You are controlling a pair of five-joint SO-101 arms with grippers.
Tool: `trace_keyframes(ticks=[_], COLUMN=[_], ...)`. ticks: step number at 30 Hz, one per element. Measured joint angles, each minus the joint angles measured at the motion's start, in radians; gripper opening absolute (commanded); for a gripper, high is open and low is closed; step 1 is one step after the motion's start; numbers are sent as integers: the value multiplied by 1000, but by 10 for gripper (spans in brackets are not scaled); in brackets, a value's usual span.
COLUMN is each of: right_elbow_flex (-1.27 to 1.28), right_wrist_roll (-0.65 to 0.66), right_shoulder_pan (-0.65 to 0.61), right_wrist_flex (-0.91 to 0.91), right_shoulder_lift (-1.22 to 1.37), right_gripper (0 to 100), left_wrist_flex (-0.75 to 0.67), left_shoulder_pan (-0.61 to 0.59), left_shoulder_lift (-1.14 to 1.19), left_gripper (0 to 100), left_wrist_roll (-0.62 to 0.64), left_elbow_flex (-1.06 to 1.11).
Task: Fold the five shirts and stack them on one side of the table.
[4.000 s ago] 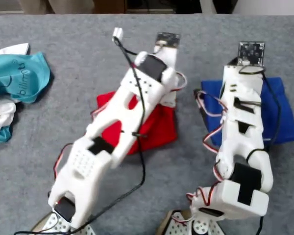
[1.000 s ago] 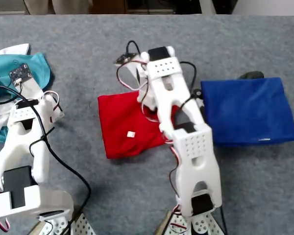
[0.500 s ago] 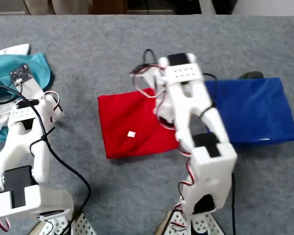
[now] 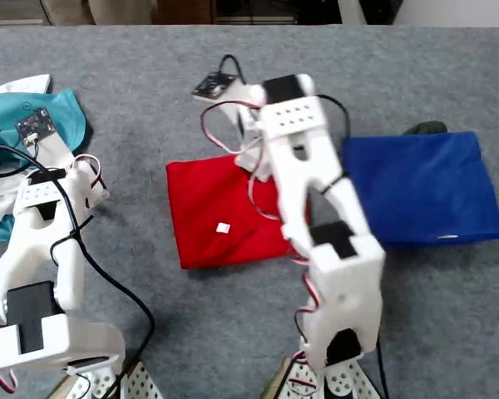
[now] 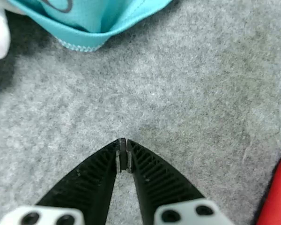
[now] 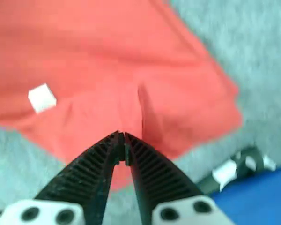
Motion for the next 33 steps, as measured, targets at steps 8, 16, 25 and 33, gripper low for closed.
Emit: trace_keyframes(ticks=[8,16,25,33], right_elbow_flex=[-362,-408,-117,129], right_wrist_roll=[-49,-51,-51,-37], right_shoulder_pan=[-23,-23,12,104], right_wrist_flex=[80,101,101,101], right_shoulder_lift=[324,381,292,94], right_gripper=[5,5,4,4], left_wrist_flex=[0,0,0,0], left_shoulder_pan=[0,0,0,0], left_shoulder_lift=[0,0,0,0], left_gripper=[21,21,21,21], left_wrist_roll=[0,0,0,0], left_elbow_flex=[0,0,0,0])
